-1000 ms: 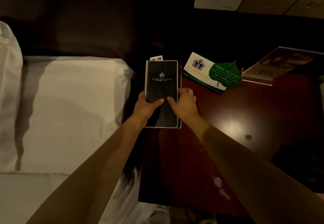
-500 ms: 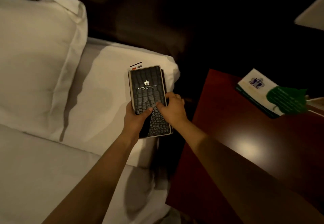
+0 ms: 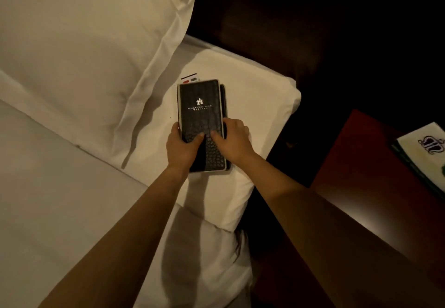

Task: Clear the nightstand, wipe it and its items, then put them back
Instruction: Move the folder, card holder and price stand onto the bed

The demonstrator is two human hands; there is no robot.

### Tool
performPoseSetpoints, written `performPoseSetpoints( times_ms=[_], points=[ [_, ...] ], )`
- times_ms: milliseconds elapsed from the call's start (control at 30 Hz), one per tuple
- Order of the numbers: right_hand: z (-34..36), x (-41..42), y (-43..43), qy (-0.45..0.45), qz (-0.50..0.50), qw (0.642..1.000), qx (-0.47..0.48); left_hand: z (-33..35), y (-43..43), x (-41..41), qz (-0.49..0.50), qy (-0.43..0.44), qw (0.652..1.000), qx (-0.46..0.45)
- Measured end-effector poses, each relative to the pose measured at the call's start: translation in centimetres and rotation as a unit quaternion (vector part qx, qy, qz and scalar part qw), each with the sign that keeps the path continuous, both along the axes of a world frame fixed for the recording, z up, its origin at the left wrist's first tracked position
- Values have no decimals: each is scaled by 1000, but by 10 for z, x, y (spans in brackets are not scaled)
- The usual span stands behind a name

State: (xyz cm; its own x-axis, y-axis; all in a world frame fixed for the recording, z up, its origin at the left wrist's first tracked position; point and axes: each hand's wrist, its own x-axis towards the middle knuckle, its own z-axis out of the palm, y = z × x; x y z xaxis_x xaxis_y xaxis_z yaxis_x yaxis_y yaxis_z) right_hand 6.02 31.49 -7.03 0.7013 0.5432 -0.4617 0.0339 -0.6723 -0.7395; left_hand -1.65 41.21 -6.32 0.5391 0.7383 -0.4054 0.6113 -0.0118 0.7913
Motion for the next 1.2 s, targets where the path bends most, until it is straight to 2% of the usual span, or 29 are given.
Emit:
performPoseSetpoints(
  times_ms=[67, 167, 333, 500, 667, 800, 933, 1067, 1200],
  points=[
    [2, 4, -8, -41, 7, 999, -18, 3, -2, 5, -41, 29, 994, 98],
    [9, 18, -28, -108, 5, 991, -79, 11, -13, 16, -119, 91, 962, 230],
    [25, 45, -85, -157, 0, 971, -179, 25, -46, 45, -287, 107, 899, 314],
    [40, 51, -167, -149, -73, 962, -216, 32, -100, 78, -401, 53, 866, 295],
    [48, 44, -257, -147, -145, 942, -266, 36, -168, 108, -457, 12, 856, 244],
    [50, 40, -312, -150, -210, 916, -306, 34, -219, 131, -498, 11, 844, 200],
    [53, 37, -353, -129, -337, 892, -271, 30, -268, 153, -523, 14, 841, 139],
    [49, 36, -379, -144, -441, 854, -236, 28, -307, 176, -538, 19, 837, 102],
    [34, 40, -390, -123, -460, 864, -164, 27, -331, 188, -527, 22, 845, 83]
  ],
)
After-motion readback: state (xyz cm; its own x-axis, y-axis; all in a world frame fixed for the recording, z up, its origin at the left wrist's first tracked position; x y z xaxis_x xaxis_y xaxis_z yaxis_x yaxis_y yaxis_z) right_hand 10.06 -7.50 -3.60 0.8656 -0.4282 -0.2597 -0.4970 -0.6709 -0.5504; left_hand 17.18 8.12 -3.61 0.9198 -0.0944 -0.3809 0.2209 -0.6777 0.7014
